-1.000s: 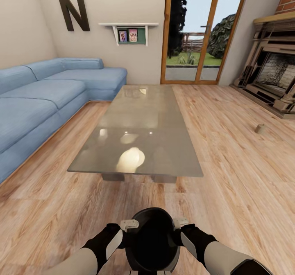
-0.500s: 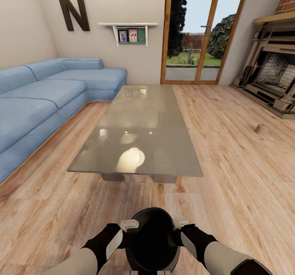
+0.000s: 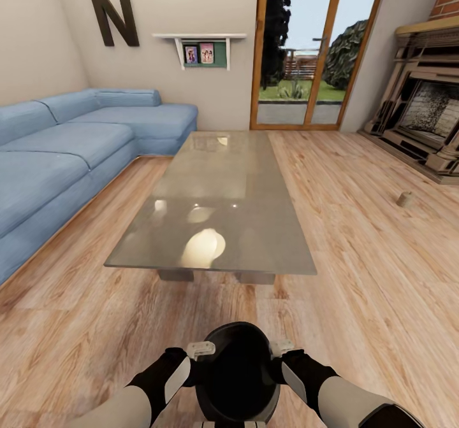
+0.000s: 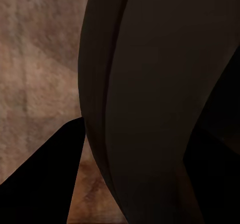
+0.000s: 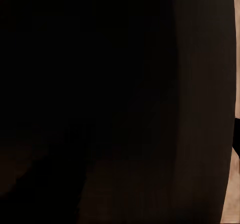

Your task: Place each of the two pumpkins and all three candles from the living room inside a cabinet in the living room (use any cabinet), then make sure every cabinet is closed, and position the cauldron so it is next to a table in the living room.

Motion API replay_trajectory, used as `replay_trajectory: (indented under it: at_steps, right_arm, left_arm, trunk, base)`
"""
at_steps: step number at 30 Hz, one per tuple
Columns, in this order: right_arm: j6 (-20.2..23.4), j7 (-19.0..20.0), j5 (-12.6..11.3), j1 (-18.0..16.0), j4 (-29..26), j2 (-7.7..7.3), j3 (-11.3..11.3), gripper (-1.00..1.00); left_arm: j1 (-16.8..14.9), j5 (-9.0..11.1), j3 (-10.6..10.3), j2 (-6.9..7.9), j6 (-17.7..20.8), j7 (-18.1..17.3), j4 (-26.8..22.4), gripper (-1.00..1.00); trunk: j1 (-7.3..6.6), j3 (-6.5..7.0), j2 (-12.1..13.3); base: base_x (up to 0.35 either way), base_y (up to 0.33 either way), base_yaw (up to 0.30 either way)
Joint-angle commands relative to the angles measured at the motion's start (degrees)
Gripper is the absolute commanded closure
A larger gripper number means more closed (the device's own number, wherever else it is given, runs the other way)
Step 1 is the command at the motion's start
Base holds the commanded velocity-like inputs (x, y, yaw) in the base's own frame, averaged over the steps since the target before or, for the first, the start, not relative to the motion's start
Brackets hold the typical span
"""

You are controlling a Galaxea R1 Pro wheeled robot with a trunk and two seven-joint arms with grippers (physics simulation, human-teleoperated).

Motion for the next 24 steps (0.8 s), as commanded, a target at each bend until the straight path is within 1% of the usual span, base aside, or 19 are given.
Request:
replay_trajectory:
  at_steps: [1,10,13,14,24]
  right_arm:
    - [0.2,0.0,-0.6,0.0,-0.1,-0.03,0.4,-1.0]
    - [0.2,0.0,-0.6,0.0,-0.1,-0.03,0.4,-1.0]
    - [0.2,0.0,-0.6,0.0,-0.1,-0.03,0.4,-1.0]
    - [0.2,0.0,-0.6,0.0,-0.1,-0.03,0.4,-1.0]
    - [0.2,0.0,-0.6,0.0,-0.1,-0.03,0.4,-1.0]
  left_arm:
    - [0.1,-0.8,-0.1,0.0,0.3,0.4,-0.2,1.0]
    - [0.1,-0.8,-0.1,0.0,0.3,0.4,-0.2,1.0]
    - [0.1,-0.8,0.2,0.0,0.3,0.4,-0.2,1.0]
    - [0.1,-0.8,0.6,0.0,0.3,0.4,-0.1,-1.0]
    - [0.1,-0.8,0.8,0.0,0.3,0.4,-0.1,-1.0]
  trunk:
    - [0.01,-0.05,0.0]
    - [0.01,-0.05,0.0]
    - [0.01,-0.05,0.0]
    - [0.01,-0.05,0.0]
    - [0.01,-0.05,0.0]
  base:
    - [0.0,0.0,0.0]
    - [0.0,0.0,0.0]
    - [0.0,0.0,0.0]
    - [0.0,0.0,0.0]
    - [0.0,0.0,0.0]
